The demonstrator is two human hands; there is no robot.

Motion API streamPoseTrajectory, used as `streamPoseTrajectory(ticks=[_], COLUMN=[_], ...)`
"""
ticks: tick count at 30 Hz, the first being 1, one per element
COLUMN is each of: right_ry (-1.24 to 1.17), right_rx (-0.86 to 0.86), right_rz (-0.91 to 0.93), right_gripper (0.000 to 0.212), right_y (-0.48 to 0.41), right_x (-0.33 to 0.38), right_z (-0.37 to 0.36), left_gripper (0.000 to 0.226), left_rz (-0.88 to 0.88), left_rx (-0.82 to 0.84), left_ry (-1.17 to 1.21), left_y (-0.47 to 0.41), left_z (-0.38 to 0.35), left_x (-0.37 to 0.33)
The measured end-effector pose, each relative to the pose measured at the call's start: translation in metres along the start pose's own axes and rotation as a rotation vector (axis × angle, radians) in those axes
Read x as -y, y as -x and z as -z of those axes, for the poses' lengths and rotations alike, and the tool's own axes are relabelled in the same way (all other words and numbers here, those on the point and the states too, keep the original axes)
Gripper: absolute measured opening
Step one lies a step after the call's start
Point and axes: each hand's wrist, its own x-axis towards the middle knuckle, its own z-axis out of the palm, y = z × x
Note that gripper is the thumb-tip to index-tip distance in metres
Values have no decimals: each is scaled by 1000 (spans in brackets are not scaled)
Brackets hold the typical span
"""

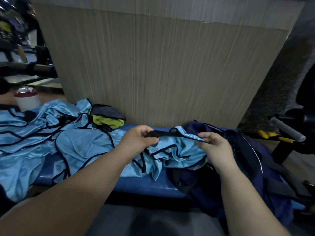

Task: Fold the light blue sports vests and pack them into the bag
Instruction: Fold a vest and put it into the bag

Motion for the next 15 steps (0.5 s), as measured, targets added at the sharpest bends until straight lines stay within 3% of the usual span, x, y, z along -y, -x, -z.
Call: streamPoseTrajectory(ticks=[8,15], right_ry=[59,172], right_rx=[-157,-165], right_rz=[-7,-40], right_gripper=[13,8], right_y=[-2,2], right_x=[2,6], right_z=[-2,6], left_gripper=[18,24], left_rz=[-124,-11], left_rx=[-267,-269], left_ry=[-361,-107], left_y=[-4,-19], left_z=[12,33], left_x=[-17,-18])
